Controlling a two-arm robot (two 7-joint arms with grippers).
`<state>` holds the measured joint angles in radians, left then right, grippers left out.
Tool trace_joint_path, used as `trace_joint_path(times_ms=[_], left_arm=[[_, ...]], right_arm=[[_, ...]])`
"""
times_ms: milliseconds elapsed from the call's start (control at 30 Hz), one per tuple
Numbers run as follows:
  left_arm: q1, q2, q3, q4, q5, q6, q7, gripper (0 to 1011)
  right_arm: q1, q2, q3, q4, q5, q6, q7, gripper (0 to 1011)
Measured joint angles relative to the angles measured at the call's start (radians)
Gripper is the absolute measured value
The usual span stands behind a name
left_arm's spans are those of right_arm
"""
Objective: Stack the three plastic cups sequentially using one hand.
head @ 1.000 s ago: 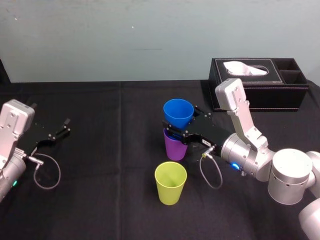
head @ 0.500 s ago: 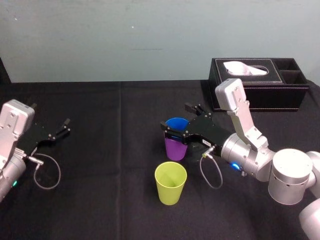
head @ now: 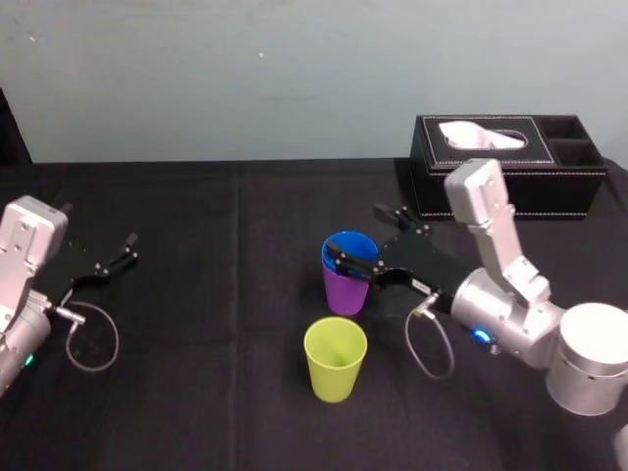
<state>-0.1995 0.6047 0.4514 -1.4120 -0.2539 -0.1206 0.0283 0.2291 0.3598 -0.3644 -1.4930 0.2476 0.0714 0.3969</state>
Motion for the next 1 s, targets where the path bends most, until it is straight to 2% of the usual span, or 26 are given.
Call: trace_joint_path(times_ms=[167, 267, 433, 467, 600, 733, 1000], left_arm=[[0.000, 0.000, 0.000, 0.000, 0.000, 0.000, 0.000, 1010], [0.000, 0.000, 0.000, 0.000, 0.000, 0.000, 0.000, 1010], [0.000, 0.000, 0.000, 0.000, 0.000, 0.000, 0.000, 1010], [0.000, 0.000, 0.000, 0.000, 0.000, 0.000, 0.000, 1010], [0.000, 0.000, 0.000, 0.000, 0.000, 0.000, 0.000, 1010], [0.000, 0.000, 0.000, 0.000, 0.000, 0.000, 0.000, 1010], [0.000, 0.000, 0.000, 0.000, 0.000, 0.000, 0.000, 1010]], right_arm=[[-0.057, 0.039, 0.028, -0.075, 0.036, -0.008, 0.015, 1003], [-0.110, 0.077, 0.051, -0.133, 0.069, -0.024, 0.031, 1003], [-0.186, 0.136, 0.078, -0.190, 0.108, -0.053, 0.060, 1003], [-0.186, 0.136, 0.078, -0.190, 0.108, -0.053, 0.060, 1003], [-0.244, 0.183, 0.095, -0.216, 0.137, -0.080, 0.084, 1003], [-0.282, 0.212, 0.099, -0.220, 0.149, -0.101, 0.099, 1003], [-0.324, 0.236, 0.082, -0.203, 0.153, -0.125, 0.116, 1003]])
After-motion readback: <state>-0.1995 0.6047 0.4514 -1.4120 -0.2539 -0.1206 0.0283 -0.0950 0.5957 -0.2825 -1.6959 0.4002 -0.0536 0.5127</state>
